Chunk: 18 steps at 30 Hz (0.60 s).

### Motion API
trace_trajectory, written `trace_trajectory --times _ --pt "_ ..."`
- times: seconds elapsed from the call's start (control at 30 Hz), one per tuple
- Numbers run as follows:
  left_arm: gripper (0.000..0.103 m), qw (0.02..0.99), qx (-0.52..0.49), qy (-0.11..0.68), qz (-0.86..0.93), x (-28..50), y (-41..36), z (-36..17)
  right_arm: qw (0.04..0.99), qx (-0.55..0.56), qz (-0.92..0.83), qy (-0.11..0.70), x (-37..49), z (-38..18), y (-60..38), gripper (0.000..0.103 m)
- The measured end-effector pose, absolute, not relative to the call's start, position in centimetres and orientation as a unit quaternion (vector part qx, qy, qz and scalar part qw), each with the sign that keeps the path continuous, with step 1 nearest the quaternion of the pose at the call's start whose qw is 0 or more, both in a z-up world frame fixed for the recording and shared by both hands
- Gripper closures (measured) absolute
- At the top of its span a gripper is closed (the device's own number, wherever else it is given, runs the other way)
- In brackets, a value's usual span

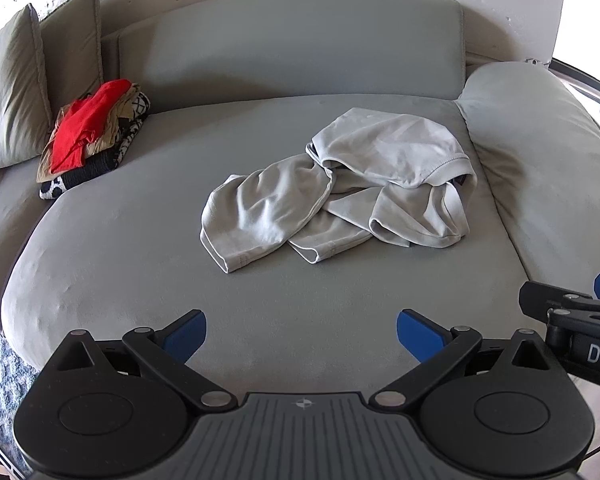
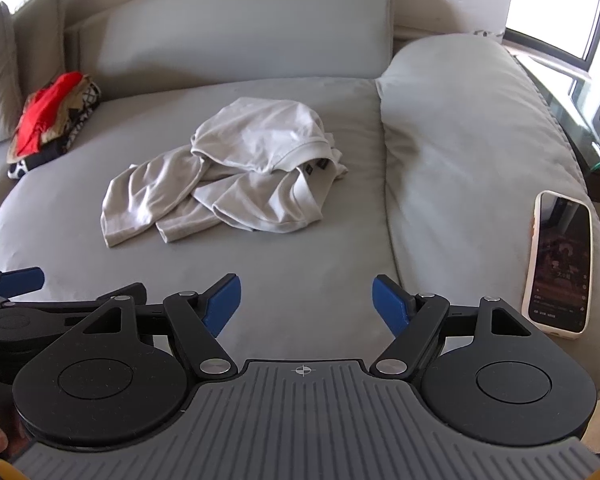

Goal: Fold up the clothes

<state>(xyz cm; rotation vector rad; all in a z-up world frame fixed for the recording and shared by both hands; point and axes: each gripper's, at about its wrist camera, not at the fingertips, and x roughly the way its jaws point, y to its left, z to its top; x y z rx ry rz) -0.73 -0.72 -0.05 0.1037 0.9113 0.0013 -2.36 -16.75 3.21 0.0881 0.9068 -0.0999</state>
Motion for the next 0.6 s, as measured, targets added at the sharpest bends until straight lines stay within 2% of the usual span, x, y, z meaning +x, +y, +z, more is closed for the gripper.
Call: trace_trajectory --times 0.6 --pt "0.002 0.896 0.053 0.440 0.001 -0.79 -0.67 0.01 0.897 0.039 -0.050 0.438 -2.40 3.16 -16.59 0.025"
